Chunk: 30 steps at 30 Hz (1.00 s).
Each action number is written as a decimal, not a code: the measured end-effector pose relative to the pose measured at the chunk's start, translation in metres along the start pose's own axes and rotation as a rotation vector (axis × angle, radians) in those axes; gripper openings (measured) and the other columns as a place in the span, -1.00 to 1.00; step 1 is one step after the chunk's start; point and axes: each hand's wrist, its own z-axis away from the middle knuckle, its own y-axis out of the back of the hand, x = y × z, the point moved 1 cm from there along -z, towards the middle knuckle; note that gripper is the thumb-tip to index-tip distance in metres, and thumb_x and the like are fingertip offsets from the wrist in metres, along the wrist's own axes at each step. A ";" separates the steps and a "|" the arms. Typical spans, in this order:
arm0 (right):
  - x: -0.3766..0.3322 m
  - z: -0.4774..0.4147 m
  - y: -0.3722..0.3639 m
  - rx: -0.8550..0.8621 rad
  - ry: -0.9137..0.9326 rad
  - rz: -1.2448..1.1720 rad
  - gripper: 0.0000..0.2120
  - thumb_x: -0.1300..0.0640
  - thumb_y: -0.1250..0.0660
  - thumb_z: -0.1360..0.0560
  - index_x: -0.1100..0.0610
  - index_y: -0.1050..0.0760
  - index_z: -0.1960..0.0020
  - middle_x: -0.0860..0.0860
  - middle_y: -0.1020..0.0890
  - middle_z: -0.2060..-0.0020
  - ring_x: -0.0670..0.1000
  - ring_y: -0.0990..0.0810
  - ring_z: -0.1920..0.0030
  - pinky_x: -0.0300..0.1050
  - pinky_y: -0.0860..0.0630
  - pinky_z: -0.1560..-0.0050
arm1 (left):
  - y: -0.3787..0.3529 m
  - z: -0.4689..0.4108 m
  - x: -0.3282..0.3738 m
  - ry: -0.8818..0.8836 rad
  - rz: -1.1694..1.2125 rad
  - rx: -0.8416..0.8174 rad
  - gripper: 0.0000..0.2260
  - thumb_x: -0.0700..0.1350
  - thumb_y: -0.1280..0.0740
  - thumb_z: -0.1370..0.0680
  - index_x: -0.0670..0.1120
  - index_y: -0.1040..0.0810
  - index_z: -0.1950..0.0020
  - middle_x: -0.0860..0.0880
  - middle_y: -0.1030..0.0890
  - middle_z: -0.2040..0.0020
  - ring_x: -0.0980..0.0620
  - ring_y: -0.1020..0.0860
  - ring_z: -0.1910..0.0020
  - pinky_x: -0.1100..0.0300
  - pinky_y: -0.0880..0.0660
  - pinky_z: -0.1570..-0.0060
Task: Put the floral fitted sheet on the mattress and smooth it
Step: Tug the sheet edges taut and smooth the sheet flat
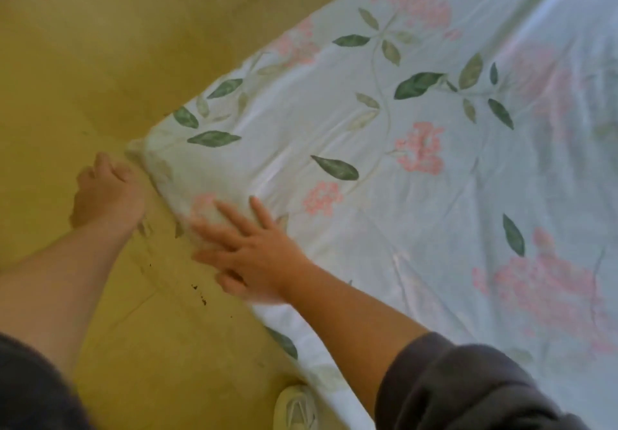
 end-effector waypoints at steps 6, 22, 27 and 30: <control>0.043 0.165 -0.002 0.058 -0.331 0.020 -0.34 -0.20 -0.14 -0.53 -0.14 0.04 -0.55 -0.05 0.08 -0.56 0.15 0.17 -0.55 0.37 0.18 -0.44 | -0.016 0.107 0.050 -0.419 -0.283 0.097 -0.46 0.10 -0.01 -0.62 -0.04 0.00 -0.56 -0.11 0.01 -0.57 -0.18 0.02 -0.52 -0.32 0.01 -0.40; -0.028 0.807 -0.158 0.147 -1.620 -0.209 -0.40 -0.36 0.19 -0.49 -0.31 0.16 -0.51 -0.17 0.15 -0.54 0.02 0.23 -0.54 0.41 0.22 -0.42 | -0.304 0.705 0.211 -1.460 -0.570 -0.106 -0.32 0.34 0.13 -0.49 0.11 0.10 -0.56 -0.14 0.09 -0.57 -0.25 0.12 -0.52 -0.48 0.08 -0.30; -0.127 0.969 -0.218 0.144 -1.894 -0.281 -0.41 -0.34 0.20 -0.50 -0.30 0.17 -0.51 -0.14 0.14 -0.55 0.02 0.22 -0.55 0.41 0.20 -0.41 | -0.361 0.895 0.182 -1.735 -0.640 -0.156 -0.33 0.34 0.21 -0.47 0.12 0.11 -0.55 -0.16 0.06 -0.57 -0.27 0.10 -0.52 -0.49 0.12 -0.27; -0.186 1.032 -0.240 0.177 -2.097 -0.376 -0.42 -0.32 0.12 -0.52 -0.28 0.12 -0.52 -0.12 0.13 -0.56 0.06 0.20 -0.55 0.42 0.16 -0.40 | -0.382 0.990 0.145 -1.998 -0.690 -0.261 -0.37 0.33 0.17 -0.49 0.16 0.08 -0.54 -0.11 0.07 -0.58 -0.23 0.13 -0.53 -0.47 0.17 -0.27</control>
